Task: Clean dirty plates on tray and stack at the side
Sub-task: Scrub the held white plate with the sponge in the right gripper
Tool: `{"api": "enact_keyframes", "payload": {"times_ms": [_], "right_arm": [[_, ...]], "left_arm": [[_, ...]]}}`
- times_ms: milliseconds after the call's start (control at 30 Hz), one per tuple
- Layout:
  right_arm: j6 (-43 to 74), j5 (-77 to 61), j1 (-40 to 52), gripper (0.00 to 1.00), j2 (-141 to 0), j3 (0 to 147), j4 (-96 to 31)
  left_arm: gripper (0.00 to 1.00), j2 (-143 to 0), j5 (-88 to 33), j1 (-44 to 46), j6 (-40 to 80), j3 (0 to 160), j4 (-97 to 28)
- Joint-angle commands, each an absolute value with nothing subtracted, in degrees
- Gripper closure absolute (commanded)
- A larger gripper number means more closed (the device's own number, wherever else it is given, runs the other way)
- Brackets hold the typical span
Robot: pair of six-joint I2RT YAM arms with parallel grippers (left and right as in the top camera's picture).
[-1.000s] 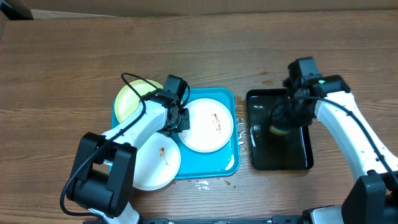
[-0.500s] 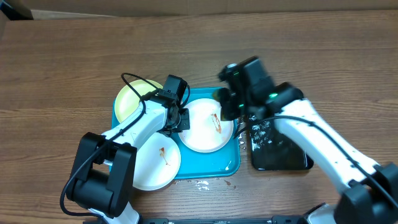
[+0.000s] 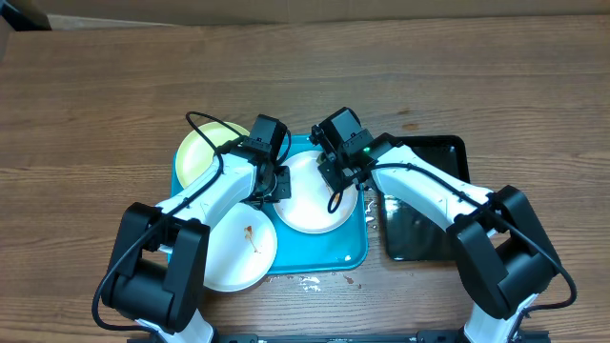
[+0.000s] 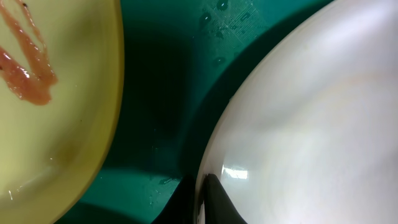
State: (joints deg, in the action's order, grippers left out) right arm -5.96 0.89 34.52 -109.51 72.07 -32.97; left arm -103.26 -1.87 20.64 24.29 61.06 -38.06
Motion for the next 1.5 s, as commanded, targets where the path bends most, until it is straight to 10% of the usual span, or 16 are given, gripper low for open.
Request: {"api": "enact_keyframes", "payload": {"times_ms": [0, 100, 200, 467, 1467], "right_arm": [[-9.13, 1.45, 34.5, 0.92, -111.33, 72.25, -31.53], [-9.1, 1.45, 34.5, 0.59, -111.7, 72.25, -31.31], [-9.08, 1.45, 34.5, 0.52, -111.68, 72.25, -31.38], [-9.08, 1.48, 34.35, 0.92, -111.7, 72.25, -30.81], [-10.81, -10.59, 34.68, 0.96, -115.04, 71.99, -37.19]], "left_arm": [[0.94, -104.25, -1.06, 21.08, 24.45, 60.49, -38.28], [0.94, -104.25, -1.06, 21.08, 24.45, 60.49, -38.3], [0.94, -104.25, -1.06, 21.08, 24.45, 60.49, -38.28], [0.91, -104.25, -1.06, 21.08, 24.45, 60.49, -38.33], [0.96, -104.25, -1.06, 21.08, 24.45, 60.49, -38.3]]}}
